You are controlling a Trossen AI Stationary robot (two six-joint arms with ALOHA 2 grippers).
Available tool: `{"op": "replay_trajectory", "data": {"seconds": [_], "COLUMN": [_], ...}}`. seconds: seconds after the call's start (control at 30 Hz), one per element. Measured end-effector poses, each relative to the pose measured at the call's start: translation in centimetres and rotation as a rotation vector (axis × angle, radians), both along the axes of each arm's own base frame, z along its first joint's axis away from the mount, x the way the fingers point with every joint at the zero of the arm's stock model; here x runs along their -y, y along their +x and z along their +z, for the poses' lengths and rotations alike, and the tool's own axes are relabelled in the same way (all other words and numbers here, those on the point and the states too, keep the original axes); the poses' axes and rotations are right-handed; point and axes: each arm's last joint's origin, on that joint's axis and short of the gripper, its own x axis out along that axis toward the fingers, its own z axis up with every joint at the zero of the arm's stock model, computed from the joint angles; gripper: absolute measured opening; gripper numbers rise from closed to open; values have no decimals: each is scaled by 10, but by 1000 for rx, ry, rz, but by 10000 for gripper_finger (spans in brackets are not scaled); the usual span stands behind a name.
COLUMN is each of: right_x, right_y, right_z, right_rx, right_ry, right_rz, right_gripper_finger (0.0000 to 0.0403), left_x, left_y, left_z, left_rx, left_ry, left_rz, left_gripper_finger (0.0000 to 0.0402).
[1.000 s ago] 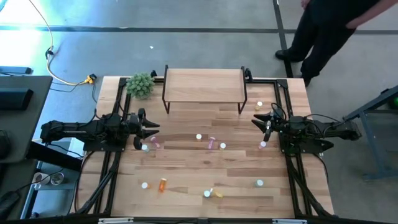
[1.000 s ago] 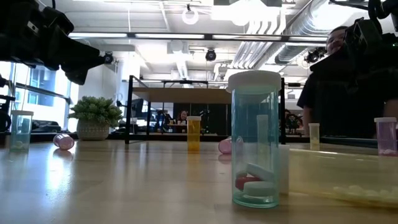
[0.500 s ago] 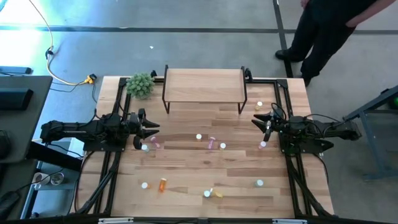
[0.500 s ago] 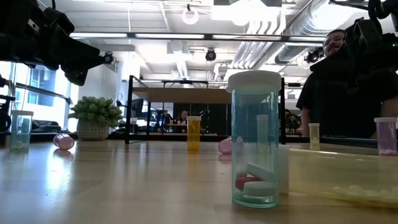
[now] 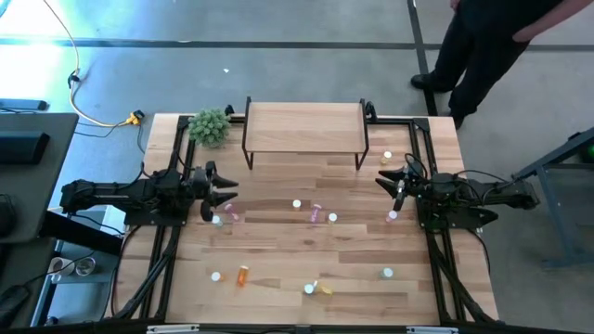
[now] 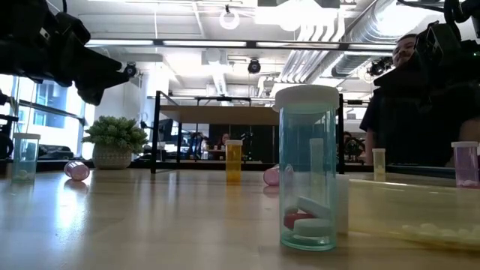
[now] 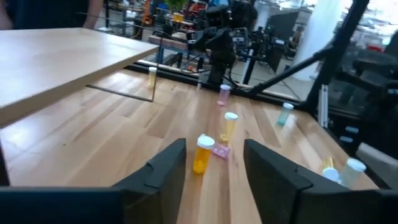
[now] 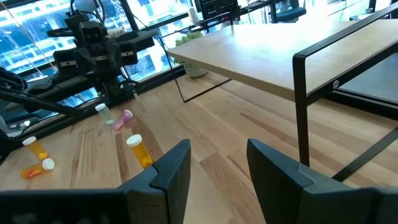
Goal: Pick and place medicine bottles onto shelf by color
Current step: Put the top blue pill bottle on the shelf
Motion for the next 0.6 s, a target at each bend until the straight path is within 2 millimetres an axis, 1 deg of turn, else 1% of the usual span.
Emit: {"op": "replay_trajectory", "data": {"seconds": [0.1,0.23,0.3,0.4,0.5,0.6], "right_x": [0,0,0,0,0,0], "right_y": [0,0,0,0,0,0], "right_z": [0,0,0,0,0,0], "right_rx": [0,0,0,0,0,0], "right_ry": [0,0,0,0,0,0], "right_rz": [0,-1,0,0,0,0], "right_gripper_finger": [149,149,149,149,149,149], "left_x": [0,0,0,0,0,1], "left_y": [0,0,0,0,-2,-3], "left_z": [0,3,7,17,31,45], "left_rx": [11,38,81,145,179,163], "left_ry": [-52,-39,-31,-7,59,89], "left_rz": [1,1,1,-1,0,0], "left_gripper_finger": [181,188,188,185,181,177]}}
